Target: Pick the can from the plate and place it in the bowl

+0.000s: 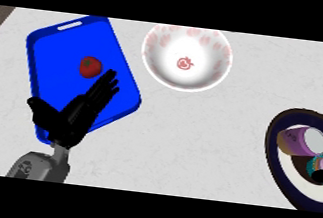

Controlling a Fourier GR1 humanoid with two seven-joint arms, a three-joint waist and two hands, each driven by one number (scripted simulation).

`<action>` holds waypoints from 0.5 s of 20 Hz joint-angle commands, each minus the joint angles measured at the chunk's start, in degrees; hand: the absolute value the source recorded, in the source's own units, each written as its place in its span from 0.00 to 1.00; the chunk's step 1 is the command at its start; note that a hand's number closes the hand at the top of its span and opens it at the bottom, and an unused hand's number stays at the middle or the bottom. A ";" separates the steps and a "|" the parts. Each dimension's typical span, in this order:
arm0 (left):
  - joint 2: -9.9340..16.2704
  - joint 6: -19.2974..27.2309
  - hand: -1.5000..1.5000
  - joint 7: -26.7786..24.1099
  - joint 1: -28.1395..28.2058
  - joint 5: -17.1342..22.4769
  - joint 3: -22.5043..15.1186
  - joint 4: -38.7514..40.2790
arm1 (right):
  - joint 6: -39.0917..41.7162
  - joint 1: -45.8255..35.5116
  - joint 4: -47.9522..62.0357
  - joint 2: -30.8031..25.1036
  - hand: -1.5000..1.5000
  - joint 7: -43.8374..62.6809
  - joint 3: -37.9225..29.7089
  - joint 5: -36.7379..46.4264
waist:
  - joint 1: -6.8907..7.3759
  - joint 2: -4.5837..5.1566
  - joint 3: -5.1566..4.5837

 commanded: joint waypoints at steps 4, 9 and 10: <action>-0.04 -0.60 0.50 -0.55 0.70 -0.58 0.90 0.34 | 6.20 -7.48 7.06 0.92 0.00 11.59 2.19 -2.39 | -0.15 -0.05 0.10; -1.00 -1.16 0.50 -1.77 2.09 -1.24 0.24 -0.02 | 6.77 -8.17 12.36 3.83 0.00 11.13 6.12 -0.91 | -0.24 -0.08 0.11; -0.80 -0.14 0.50 -0.28 2.23 -1.21 0.59 -2.28 | 7.24 -4.83 10.98 2.37 0.00 10.25 5.01 -1.33 | -0.67 -0.22 0.13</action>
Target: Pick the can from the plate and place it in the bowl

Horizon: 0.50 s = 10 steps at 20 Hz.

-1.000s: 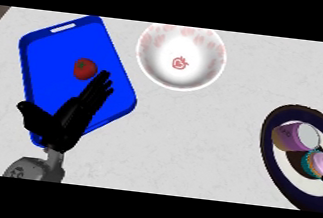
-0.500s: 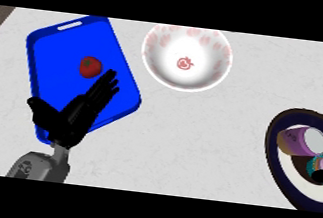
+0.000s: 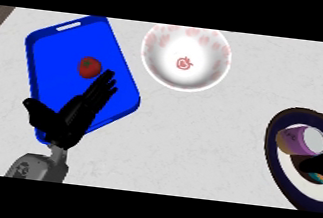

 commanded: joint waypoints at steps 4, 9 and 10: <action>-2.56 2.09 0.50 -0.21 1.46 -2.54 -1.25 -1.00 | 3.96 -1.24 3.22 3.04 0.00 7.09 2.96 1.28 | -0.29 -0.08 0.03; 0.83 -2.44 0.50 0.60 4.62 0.60 1.63 -5.72 | 5.50 -4.06 8.28 3.93 0.00 2.84 2.01 3.02 | -0.05 -0.10 0.05; -1.58 0.02 0.50 1.17 3.00 -2.46 -0.54 -3.07 | 2.51 0.40 8.01 5.71 0.00 -0.46 3.62 6.64 | -0.46 -0.09 0.06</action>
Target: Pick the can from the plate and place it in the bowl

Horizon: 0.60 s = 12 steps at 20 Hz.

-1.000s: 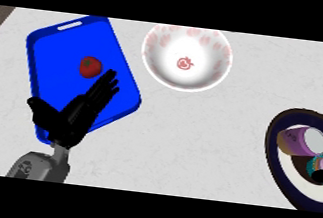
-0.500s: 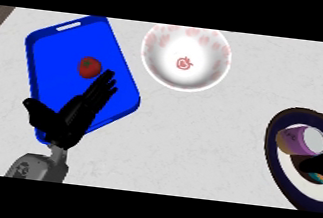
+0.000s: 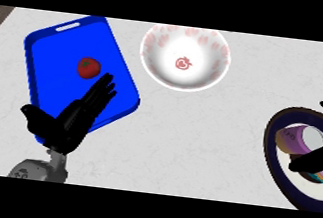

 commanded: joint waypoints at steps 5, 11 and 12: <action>-1.30 -0.96 0.50 -0.42 -0.02 -0.97 1.20 1.66 | 2.36 -2.64 1.36 6.72 0.00 6.52 2.70 6.45 | -0.19 0.02 0.01; -2.16 -1.78 0.50 -0.04 0.41 -1.85 1.34 1.53 | 1.09 -1.05 7.30 8.06 0.00 -0.84 -0.46 11.06 | -0.18 0.02 0.03; -1.75 -1.72 0.50 1.51 -2.08 -1.89 2.75 1.83 | 4.30 0.81 2.21 6.86 0.00 1.37 -3.09 9.14 | -0.43 -0.03 0.02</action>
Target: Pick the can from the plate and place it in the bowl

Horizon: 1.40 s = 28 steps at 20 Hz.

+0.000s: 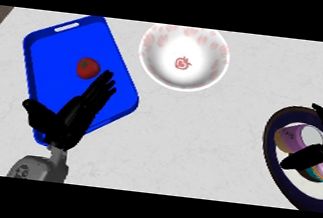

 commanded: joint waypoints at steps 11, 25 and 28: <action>-2.52 0.81 0.50 5.62 -1.24 -1.94 1.09 -4.21 | 2.40 -2.89 7.61 7.36 0.00 -2.57 -4.45 8.88 | 0.09 -0.02 0.00; -2.47 -4.69 0.50 -0.92 3.22 -1.73 3.56 -1.49 | -2.31 -5.05 16.80 10.87 1.00 -16.79 -6.42 17.86 | 0.18 0.00 0.00; -3.72 -1.98 0.50 2.73 -0.16 -3.65 3.16 -1.34 | -2.80 -1.87 16.10 10.48 1.00 -21.40 -8.00 18.02 | -0.01 -0.01 0.00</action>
